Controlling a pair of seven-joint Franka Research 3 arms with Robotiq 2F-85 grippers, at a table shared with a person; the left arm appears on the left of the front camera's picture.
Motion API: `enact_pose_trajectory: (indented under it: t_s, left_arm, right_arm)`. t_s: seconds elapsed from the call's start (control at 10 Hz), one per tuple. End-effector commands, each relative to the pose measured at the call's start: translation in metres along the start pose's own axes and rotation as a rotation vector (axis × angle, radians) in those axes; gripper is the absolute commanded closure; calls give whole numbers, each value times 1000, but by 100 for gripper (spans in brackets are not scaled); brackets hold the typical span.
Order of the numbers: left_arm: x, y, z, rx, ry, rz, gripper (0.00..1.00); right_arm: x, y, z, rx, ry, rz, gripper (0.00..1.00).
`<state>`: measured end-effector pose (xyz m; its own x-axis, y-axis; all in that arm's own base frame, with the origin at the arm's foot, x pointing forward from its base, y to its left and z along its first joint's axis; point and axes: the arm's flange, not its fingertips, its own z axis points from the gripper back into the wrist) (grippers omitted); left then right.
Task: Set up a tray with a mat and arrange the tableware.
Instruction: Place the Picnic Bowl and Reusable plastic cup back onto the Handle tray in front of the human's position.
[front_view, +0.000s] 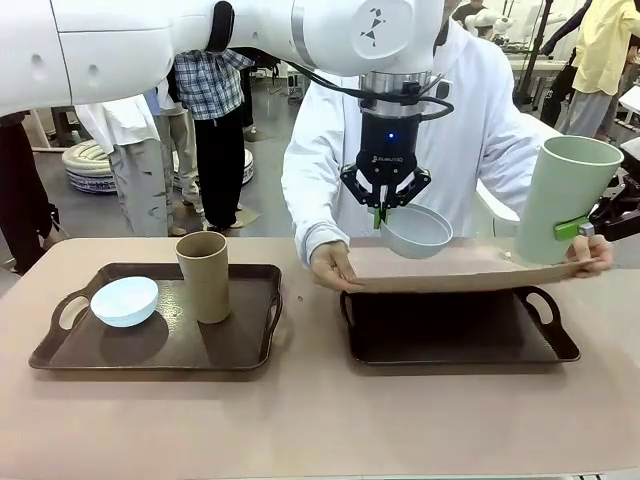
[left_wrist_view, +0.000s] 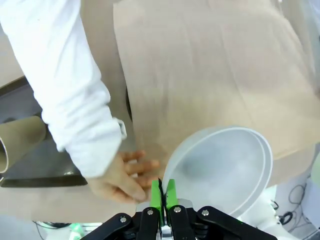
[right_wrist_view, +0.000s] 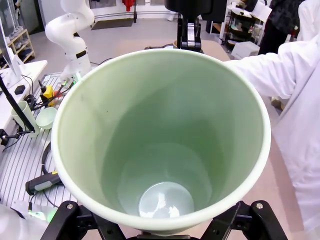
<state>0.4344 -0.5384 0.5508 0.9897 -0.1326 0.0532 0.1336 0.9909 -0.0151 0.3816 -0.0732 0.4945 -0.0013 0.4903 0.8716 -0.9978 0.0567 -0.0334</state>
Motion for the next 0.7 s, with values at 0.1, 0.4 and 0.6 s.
enact_pose_trajectory:
  t_s: [0.1, 0.4, 0.6]
  left_arm:
    - [0, 0, 2, -3, -4, -12, 100]
    - [0, 0, 2, -3, -4, -12, 100]
    - [0, 0, 2, -3, -4, -12, 100]
  right_arm:
    - [0, -2, 0, 0, 3, 0, 77]
    - [0, -2, 0, 0, 3, 0, 77]
    - [0, -2, 0, 0, 3, 0, 77]
